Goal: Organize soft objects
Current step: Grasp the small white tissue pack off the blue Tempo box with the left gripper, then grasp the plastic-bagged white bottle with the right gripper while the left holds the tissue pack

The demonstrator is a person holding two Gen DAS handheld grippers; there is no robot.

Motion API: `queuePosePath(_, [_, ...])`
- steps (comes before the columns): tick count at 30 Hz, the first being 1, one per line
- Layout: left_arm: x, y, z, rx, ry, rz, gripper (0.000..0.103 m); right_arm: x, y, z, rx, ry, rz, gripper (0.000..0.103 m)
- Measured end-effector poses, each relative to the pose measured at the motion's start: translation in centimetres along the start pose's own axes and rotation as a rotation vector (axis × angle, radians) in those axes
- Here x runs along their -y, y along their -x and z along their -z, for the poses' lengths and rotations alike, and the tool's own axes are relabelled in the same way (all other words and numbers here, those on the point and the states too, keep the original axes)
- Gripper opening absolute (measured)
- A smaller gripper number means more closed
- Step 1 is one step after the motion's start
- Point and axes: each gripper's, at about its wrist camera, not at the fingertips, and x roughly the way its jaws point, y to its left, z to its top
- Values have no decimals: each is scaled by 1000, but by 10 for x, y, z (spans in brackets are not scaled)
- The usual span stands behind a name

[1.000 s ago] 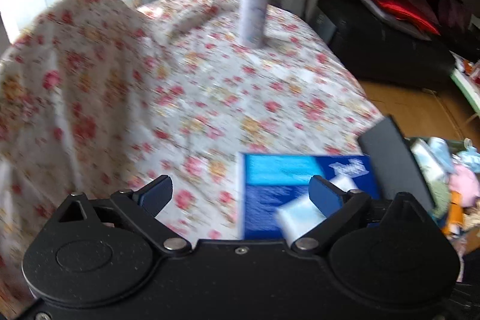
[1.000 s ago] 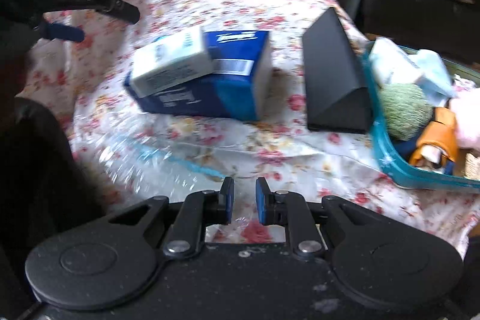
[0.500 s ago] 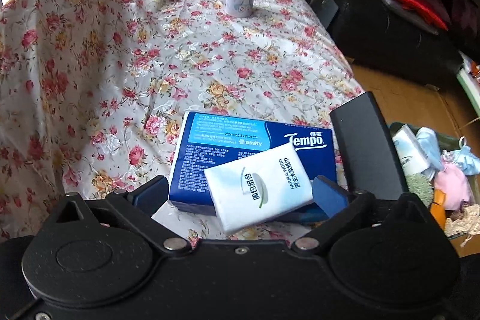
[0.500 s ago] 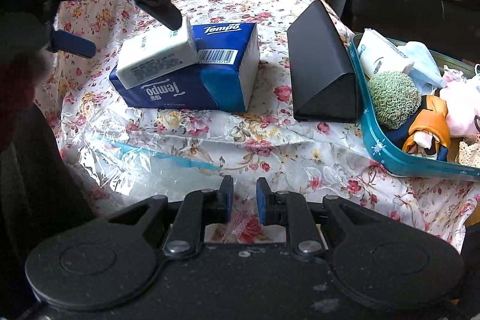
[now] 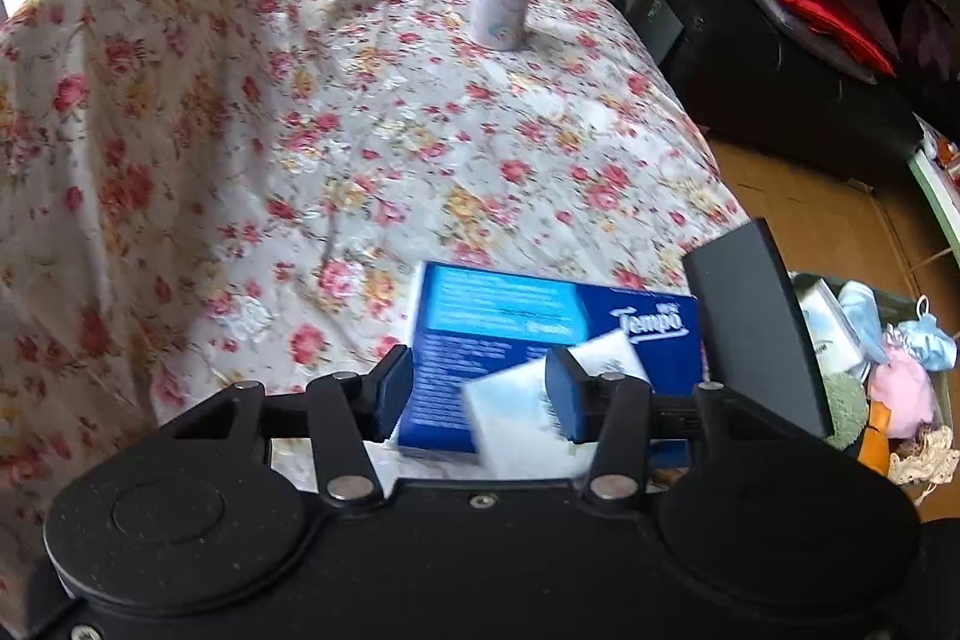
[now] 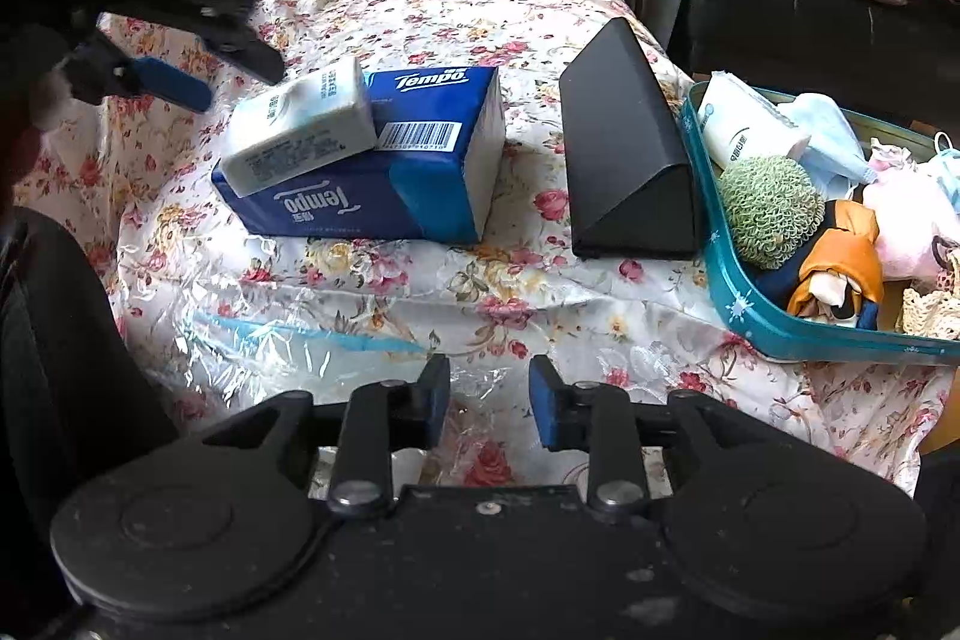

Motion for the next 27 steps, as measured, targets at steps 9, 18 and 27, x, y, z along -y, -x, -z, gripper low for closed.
queuePosePath(9, [19,6,3,21,-25,22,98,-1,-4,-1,-8,-10,3,34])
queuePosePath(18, [46,-25,19,-56,-53,-59,98,2,1,-1,-5,-23,-6,38])
queuePosePath(27, [3,-20,8,-68,29,-12,78,3,2,-1,-2,-26,-6,41])
